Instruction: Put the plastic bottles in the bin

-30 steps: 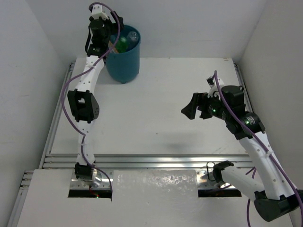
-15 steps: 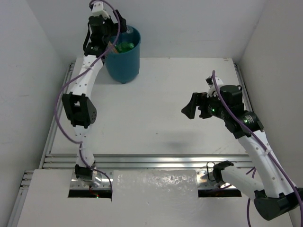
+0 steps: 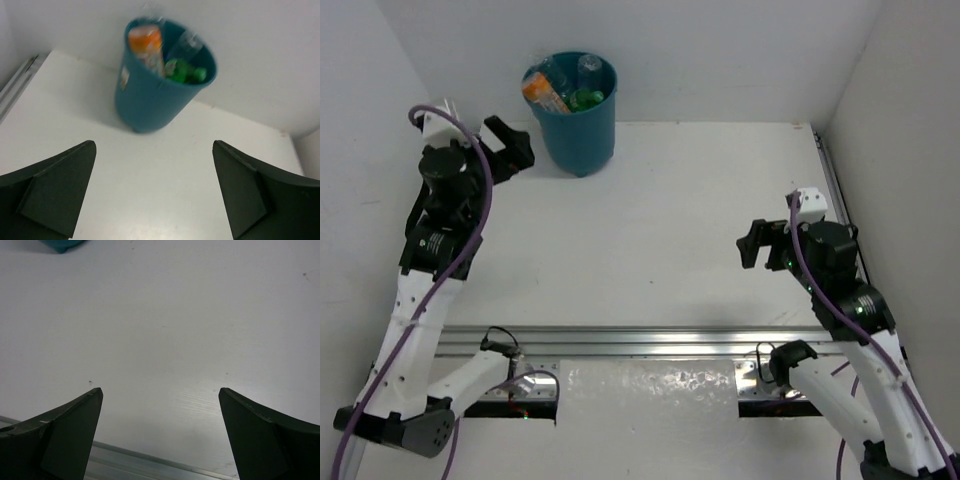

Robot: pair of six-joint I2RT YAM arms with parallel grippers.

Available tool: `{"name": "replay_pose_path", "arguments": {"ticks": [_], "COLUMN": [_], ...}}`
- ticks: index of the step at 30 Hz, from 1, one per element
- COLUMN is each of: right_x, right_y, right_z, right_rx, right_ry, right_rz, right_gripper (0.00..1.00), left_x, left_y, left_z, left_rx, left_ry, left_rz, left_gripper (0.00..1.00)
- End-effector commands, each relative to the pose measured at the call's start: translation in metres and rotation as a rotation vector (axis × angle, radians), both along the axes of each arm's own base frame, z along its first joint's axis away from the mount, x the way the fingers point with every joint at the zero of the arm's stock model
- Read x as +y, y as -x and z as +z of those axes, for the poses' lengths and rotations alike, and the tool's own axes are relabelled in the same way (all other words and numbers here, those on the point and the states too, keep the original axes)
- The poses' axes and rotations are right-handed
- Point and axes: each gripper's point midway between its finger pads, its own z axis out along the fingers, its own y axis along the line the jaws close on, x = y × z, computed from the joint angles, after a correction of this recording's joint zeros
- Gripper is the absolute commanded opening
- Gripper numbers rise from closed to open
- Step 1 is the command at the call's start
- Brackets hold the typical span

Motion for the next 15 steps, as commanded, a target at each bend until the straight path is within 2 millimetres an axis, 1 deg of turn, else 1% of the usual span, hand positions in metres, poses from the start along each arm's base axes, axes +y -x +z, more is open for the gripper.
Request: {"name": "replay_pose_path", "arguments": {"ticks": [1, 2, 3, 5, 6, 7, 8, 9, 10, 11, 12, 15], "right_x": [-0.011, -0.013, -0.016, -0.017, -0.018, -0.017, -0.017, -0.017, -0.019, -0.020, -0.020, -0.020], "right_y": [0.001, 0.004, 0.007, 0.010, 0.013, 0.015, 0.018, 0.019, 0.020, 0.021, 0.022, 0.025], "right_z": [0.012, 0.013, 0.008, 0.002, -0.002, -0.009, -0.011, -0.015, -0.019, -0.028, -0.031, -0.041], "right_rx": [-0.108, -0.110, -0.084, -0.059, -0.048, -0.031, -0.031, -0.023, -0.018, 0.001, 0.007, 0.035], "right_ry": [0.037, 0.032, 0.037, 0.043, 0.038, 0.034, 0.033, 0.033, 0.037, 0.044, 0.043, 0.050], "right_rz": [-0.023, -0.033, -0.048, -0.051, -0.050, -0.047, -0.045, -0.046, -0.050, -0.054, -0.055, -0.049], "right_gripper": [0.99, 0.99, 0.99, 0.99, 0.99, 0.99, 0.99, 0.99, 0.99, 0.99, 0.99, 0.99], "left_x": [0.018, 0.023, 0.026, 0.031, 0.035, 0.041, 0.043, 0.046, 0.049, 0.048, 0.048, 0.047], "left_y": [0.021, 0.028, 0.044, 0.060, 0.067, 0.082, 0.087, 0.093, 0.106, 0.106, 0.113, 0.110], "left_z": [-0.062, -0.065, -0.066, -0.069, -0.086, -0.076, -0.094, -0.096, -0.089, -0.097, -0.093, -0.108], "left_rx": [0.188, 0.199, 0.202, 0.190, 0.210, 0.138, 0.150, 0.125, 0.056, 0.034, -0.004, 0.008], "left_ry": [-0.059, -0.071, -0.083, -0.101, -0.122, -0.122, -0.138, -0.135, -0.110, -0.104, -0.089, -0.086], "left_rz": [0.074, 0.091, 0.089, 0.098, 0.107, 0.120, 0.127, 0.137, 0.149, 0.141, 0.142, 0.142], "left_gripper": [1.00, 1.00, 1.00, 1.00, 1.00, 1.00, 1.00, 1.00, 1.00, 1.00, 1.00, 1.00]}}
